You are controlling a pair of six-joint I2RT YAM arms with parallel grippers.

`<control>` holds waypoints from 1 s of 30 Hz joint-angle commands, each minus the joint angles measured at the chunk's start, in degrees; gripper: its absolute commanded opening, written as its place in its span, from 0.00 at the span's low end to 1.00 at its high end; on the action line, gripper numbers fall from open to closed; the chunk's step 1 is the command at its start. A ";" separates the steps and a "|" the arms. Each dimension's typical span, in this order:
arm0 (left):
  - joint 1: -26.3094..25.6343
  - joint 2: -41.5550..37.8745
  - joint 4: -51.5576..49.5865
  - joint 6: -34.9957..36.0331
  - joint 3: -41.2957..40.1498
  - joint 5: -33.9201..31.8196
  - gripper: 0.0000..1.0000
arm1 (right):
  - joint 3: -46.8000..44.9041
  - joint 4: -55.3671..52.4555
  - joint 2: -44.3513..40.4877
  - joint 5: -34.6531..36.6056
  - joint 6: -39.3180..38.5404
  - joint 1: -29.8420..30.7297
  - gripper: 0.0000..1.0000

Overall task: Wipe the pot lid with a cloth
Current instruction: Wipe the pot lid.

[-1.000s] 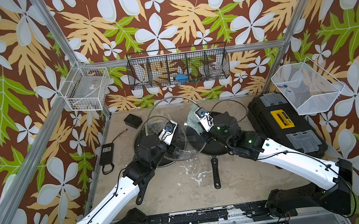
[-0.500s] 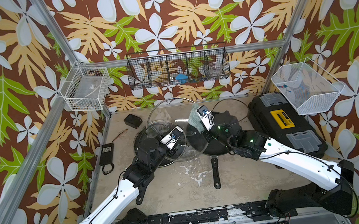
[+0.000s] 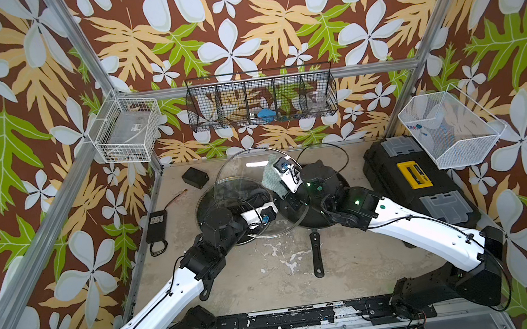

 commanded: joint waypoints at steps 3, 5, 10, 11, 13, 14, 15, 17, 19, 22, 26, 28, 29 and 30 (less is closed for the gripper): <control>-0.01 -0.65 10.49 7.92 0.04 0.64 0.00 | -0.84 0.59 -0.10 3.46 -1.10 0.58 0.00; -0.08 -0.81 9.83 10.18 -0.06 1.22 0.00 | -0.43 0.14 -0.32 4.09 -0.50 -1.27 0.00; -0.10 -1.17 9.62 16.10 -1.02 1.95 0.00 | 1.03 0.70 -0.66 5.46 -1.41 -6.22 0.00; -0.07 -1.18 9.62 16.78 -1.09 1.89 0.00 | 1.51 0.69 -0.35 5.67 -1.87 -6.59 0.00; -0.33 -1.13 9.61 19.02 -1.35 1.80 0.00 | 2.54 0.71 0.43 4.83 -3.14 -6.68 0.00; -0.55 -1.09 9.52 20.12 -1.46 1.53 0.00 | 2.89 0.64 0.74 3.89 -3.28 -6.60 0.00; -0.66 -1.00 9.57 21.37 -1.55 1.22 0.00 | 3.24 0.62 1.15 2.72 -3.39 -6.39 0.00; -0.89 -0.82 9.48 23.31 -1.55 0.82 0.00 | 3.21 0.97 1.79 2.03 -4.11 -5.13 0.00; -1.31 -0.74 9.53 25.26 -1.62 0.34 0.00 | 3.44 0.94 2.75 2.24 -5.13 -2.95 0.00; -1.82 -0.74 9.65 27.83 -1.94 -0.68 0.00 | 3.15 1.10 3.41 2.11 -6.43 0.37 0.00; -1.99 -0.91 9.62 29.58 -1.99 -1.01 0.00 | 1.43 2.24 2.98 2.88 -8.75 2.88 0.00; -1.99 -1.00 9.52 31.47 -2.38 -0.89 0.00 | 1.27 2.52 2.65 5.50 -9.31 2.88 0.00; -1.95 -1.00 9.52 32.31 -2.58 -0.88 0.00 | 1.41 2.73 2.54 7.11 -9.85 2.73 0.00; -1.99 -1.02 9.27 33.21 -2.69 -0.86 0.00 | 2.06 2.54 2.47 8.43 -10.03 2.36 0.00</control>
